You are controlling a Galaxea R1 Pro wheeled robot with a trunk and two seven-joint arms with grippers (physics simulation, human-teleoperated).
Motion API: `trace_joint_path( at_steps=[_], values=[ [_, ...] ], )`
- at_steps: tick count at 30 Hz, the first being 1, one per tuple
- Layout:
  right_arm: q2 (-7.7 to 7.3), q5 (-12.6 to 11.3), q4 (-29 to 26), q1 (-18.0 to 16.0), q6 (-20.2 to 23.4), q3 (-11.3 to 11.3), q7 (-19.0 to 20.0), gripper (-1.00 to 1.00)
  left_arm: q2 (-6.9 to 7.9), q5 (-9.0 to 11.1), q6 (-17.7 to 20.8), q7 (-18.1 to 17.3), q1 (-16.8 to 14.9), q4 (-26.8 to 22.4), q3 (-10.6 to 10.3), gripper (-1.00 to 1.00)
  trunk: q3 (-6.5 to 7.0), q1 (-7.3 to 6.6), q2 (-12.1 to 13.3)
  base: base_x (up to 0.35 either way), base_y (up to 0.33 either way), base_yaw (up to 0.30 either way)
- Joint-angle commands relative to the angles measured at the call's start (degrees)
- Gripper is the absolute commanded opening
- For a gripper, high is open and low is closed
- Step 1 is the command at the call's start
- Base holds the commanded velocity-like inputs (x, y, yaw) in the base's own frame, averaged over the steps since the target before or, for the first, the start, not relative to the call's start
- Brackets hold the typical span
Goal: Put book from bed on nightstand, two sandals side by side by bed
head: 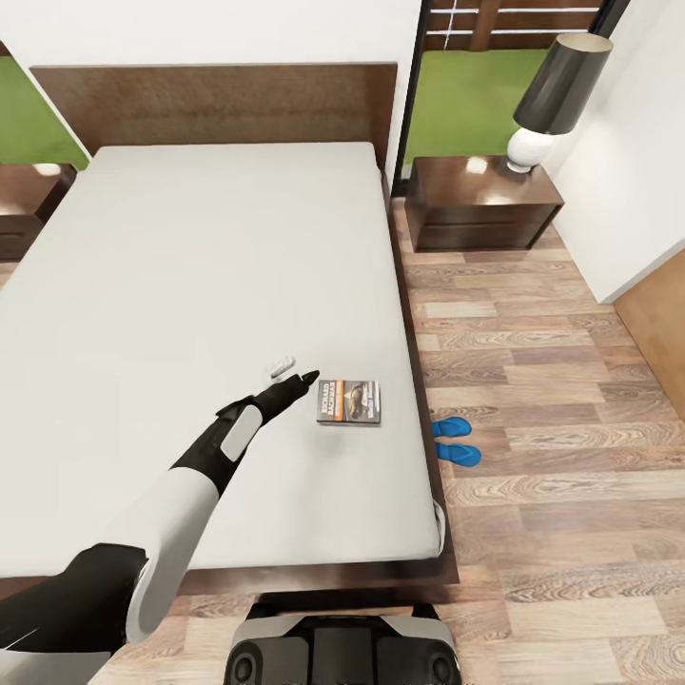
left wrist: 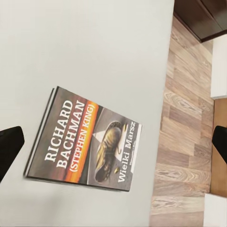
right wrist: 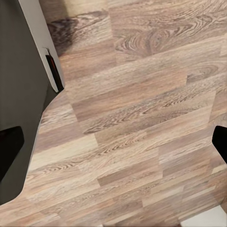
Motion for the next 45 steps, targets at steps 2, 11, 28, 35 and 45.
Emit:
trace_joint_path(
  at_steps=[2,11,28,35,45],
  values=[
    [0.00,0.6,0.1,0.0,-0.2,-0.5,-0.2,1.00,0.01,0.4,0.3,0.0,0.0,-0.1,-0.1,1.00,-0.22,0.03,-0.1,0.000,0.000,0.000],
    [0.02,0.6,0.1,0.0,-0.2,-0.5,-0.2,1.00,0.07,0.4,0.5,0.1,-0.1,-0.2,-0.1,1.00,-1.01,0.03,-0.1,0.000,0.000,0.000],
    [0.02,0.7,0.1,0.0,-0.2,-0.5,-0.2,1.00,0.09,0.2,0.6,0.5,0.0,-2.5,-0.2,1.00,-2.53,0.03,-0.1,0.000,0.000,0.000],
    [0.02,0.7,0.1,0.0,-0.3,-0.5,-0.2,1.00,0.09,0.2,0.6,0.5,0.0,-3.2,-0.2,1.00,-2.75,0.03,-0.1,0.000,0.000,0.000],
    [0.02,0.7,0.1,0.0,-0.3,-0.5,-0.2,1.00,0.09,0.1,0.6,0.6,-0.1,-3.8,-0.1,1.00,-2.82,0.03,-0.1,0.000,0.000,0.000]
  ],
)
